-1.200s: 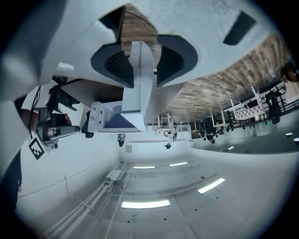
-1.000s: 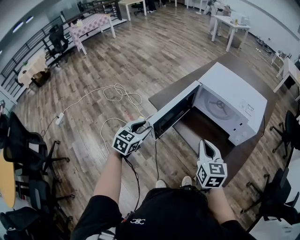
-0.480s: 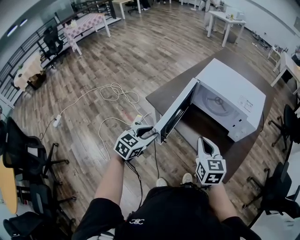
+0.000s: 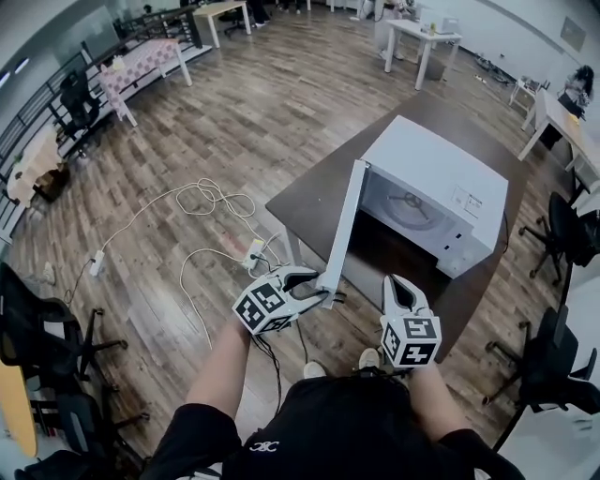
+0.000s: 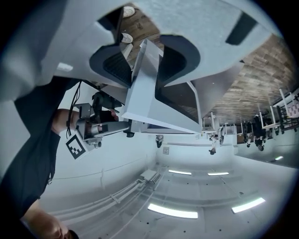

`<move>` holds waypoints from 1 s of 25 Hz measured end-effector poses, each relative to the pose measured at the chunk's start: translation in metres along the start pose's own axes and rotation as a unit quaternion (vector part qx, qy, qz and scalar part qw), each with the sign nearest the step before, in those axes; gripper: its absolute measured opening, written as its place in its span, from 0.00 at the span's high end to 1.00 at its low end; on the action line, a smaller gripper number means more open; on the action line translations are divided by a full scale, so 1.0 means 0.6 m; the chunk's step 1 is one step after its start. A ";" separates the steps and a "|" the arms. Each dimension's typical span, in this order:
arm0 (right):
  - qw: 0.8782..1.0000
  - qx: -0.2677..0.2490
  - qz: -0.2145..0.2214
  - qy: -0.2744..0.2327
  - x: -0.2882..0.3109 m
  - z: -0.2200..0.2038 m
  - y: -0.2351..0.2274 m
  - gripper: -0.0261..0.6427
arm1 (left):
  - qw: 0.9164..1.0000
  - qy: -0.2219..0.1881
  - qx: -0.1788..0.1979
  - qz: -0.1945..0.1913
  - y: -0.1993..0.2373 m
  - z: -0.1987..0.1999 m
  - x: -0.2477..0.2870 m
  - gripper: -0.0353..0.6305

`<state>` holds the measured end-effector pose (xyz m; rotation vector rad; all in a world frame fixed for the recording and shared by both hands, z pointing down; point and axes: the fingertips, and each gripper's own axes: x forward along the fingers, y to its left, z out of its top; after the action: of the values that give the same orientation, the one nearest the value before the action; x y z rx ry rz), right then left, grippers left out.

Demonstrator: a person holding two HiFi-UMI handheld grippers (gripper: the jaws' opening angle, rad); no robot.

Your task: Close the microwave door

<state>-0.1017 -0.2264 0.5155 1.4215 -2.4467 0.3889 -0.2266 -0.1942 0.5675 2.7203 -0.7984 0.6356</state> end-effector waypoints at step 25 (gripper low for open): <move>0.989 0.074 -0.128 -0.022 -0.078 -0.005 -0.241 0.95 | 0.986 0.054 0.043 -0.149 -0.128 0.090 0.221 0.71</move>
<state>0.0473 -0.2570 0.5136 1.7971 -2.2685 0.4928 -0.0654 -0.2096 0.5746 2.7728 -0.3360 0.7553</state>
